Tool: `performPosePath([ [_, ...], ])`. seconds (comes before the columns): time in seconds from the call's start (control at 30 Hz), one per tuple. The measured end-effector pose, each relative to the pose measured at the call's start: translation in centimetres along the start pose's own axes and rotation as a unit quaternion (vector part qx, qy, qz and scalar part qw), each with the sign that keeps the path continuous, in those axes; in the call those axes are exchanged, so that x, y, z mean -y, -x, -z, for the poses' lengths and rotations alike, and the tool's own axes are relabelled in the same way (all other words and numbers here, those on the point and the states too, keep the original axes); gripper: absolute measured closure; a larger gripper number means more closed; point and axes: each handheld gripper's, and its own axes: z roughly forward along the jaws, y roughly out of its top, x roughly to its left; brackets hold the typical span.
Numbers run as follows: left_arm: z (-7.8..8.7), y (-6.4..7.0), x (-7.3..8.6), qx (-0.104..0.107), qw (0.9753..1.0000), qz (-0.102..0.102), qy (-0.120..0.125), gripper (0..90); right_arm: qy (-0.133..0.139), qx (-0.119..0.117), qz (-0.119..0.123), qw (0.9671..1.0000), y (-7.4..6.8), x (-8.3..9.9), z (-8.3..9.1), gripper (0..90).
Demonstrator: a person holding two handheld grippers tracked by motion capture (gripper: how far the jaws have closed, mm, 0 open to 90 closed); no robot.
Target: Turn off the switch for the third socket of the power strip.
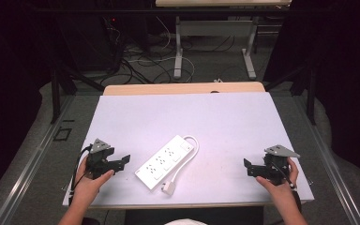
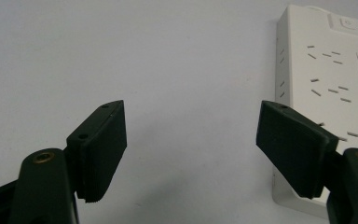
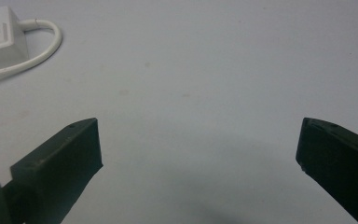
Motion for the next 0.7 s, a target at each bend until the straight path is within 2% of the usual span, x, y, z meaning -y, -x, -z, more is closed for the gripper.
performPosePath([
  [0.13, 0.2, 0.0, -0.2, 0.002, 0.9999, 0.011, 0.006, 24.4, -0.003, -0.002, -0.005, 1.0, -0.1, 0.0, -0.1, 0.0],
  [0.2, 0.4, -0.1, -0.5, 0.002, 1.0, 0.008, 0.003, 24.4, -0.007, -0.002, -0.006, 1.0, -0.2, 0.0, -0.1, 0.0],
  [0.23, 0.5, 0.0, -0.6, 0.005, 0.9999, 0.016, 0.001, 24.4, -0.007, -0.002, -0.006, 1.0, -0.2, 0.0, -0.1, 0.0],
  [0.27, 0.5, 0.0, -0.8, 0.003, 0.9999, 0.011, 0.002, 24.5, -0.006, -0.002, -0.004, 1.0, -0.2, 0.1, -0.1, 0.0],
  [0.3, 0.5, 0.1, -0.9, 0.002, 0.9998, 0.017, 0.004, 24.9, -0.005, -0.002, -0.002, 1.0, -0.2, 0.1, -0.2, 0.1],
  [0.33, 0.7, 0.0, -1.1, 0.005, 0.9999, 0.013, -0.003, 25.2, -0.005, 0.0, -0.002, 1.0, -0.2, 0.1, -0.2, 0.1],
  [0.4, 0.8, 0.2, -1.4, -0.002, 0.9999, 0.013, 0.006, 25.6, -0.005, -0.003, -0.001, 1.0, -0.2, 0.1, -0.2, 0.2],
  [0.53, 1.1, 0.4, -1.9, -0.016, 0.9996, 0.024, -0.002, 27.4, -0.005, -0.005, -0.001, 1.0, -0.2, 0.1, -0.1, 0.2],
  [0.63, 1.2, 0.5, -2.3, -0.004, 0.9995, 0.032, -0.001, 28.9, -0.004, -0.002, -0.003, 1.0, -0.2, 0.1, -0.1, 0.3],
  [0.7, 1.2, 0.5, -2.5, -0.002, 0.9996, 0.027, -0.002, 28.9, -0.004, -0.003, -0.006, 1.0, -0.3, 0.1, -0.2, 0.4],
])
